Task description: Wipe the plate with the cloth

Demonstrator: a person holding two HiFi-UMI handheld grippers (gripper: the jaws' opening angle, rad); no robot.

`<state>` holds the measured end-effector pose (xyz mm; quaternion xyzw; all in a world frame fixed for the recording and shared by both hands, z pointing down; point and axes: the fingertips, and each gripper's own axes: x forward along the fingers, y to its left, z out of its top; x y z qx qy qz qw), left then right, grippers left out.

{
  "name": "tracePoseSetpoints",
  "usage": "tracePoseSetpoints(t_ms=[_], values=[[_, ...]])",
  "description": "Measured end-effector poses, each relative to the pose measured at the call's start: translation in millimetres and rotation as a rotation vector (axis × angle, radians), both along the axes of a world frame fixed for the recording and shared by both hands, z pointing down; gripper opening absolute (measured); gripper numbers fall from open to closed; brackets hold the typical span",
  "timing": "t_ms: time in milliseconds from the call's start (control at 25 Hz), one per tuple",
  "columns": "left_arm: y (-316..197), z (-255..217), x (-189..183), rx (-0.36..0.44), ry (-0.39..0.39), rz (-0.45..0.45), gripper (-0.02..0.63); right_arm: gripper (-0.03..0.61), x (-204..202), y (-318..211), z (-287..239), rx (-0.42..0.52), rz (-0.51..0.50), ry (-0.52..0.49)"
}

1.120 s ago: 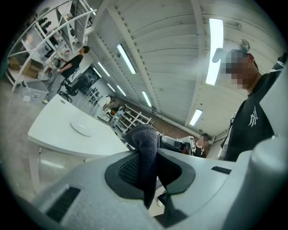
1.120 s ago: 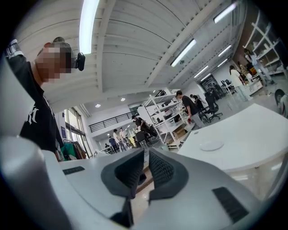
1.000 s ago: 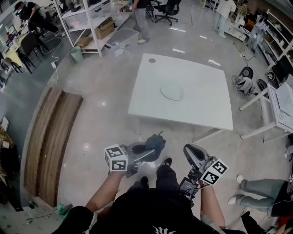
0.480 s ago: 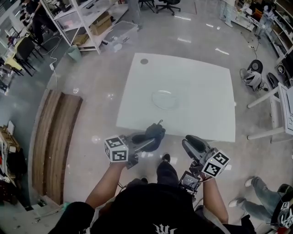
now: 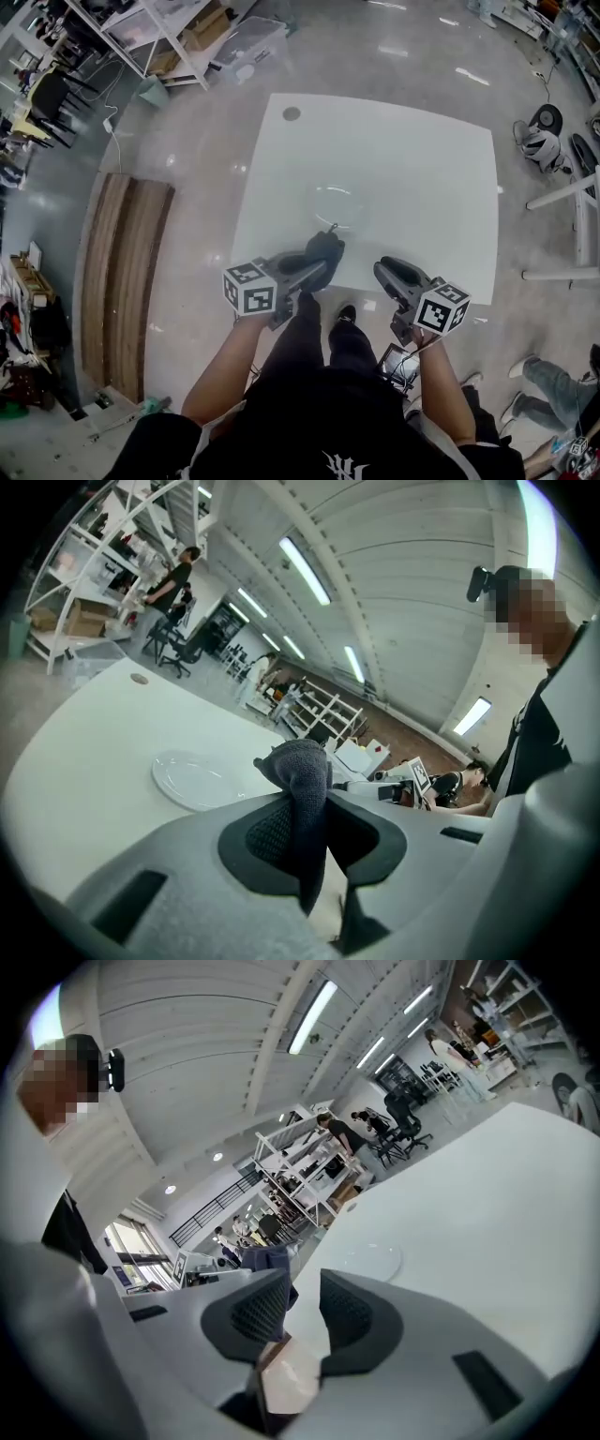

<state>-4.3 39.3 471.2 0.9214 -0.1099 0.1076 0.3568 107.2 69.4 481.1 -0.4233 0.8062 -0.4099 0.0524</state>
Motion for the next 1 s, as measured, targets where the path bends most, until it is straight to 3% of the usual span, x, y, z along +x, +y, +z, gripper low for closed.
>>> tracePoseSetpoints(t_ms=[240, 680, 880, 1000], values=[[-55.1, 29.1, 16.6, -0.057, -0.006, 0.04, 0.051, 0.092, 11.8, -57.7, 36.4, -0.1, 0.07, 0.033], [-128.4, 71.0, 47.7, -0.208, -0.094, 0.202, 0.051, 0.092, 19.1, -129.4, 96.7, -0.341, 0.125, 0.073], [-136.5, 96.4, 80.8, -0.272, -0.151, 0.197, 0.051, 0.092, 30.1, -149.0, 128.5, -0.428, 0.084, 0.068], [-142.0, 108.8, 94.5, -0.269, -0.206, 0.189, 0.051, 0.092, 27.8, -158.2, 144.5, -0.474, 0.031, 0.059]])
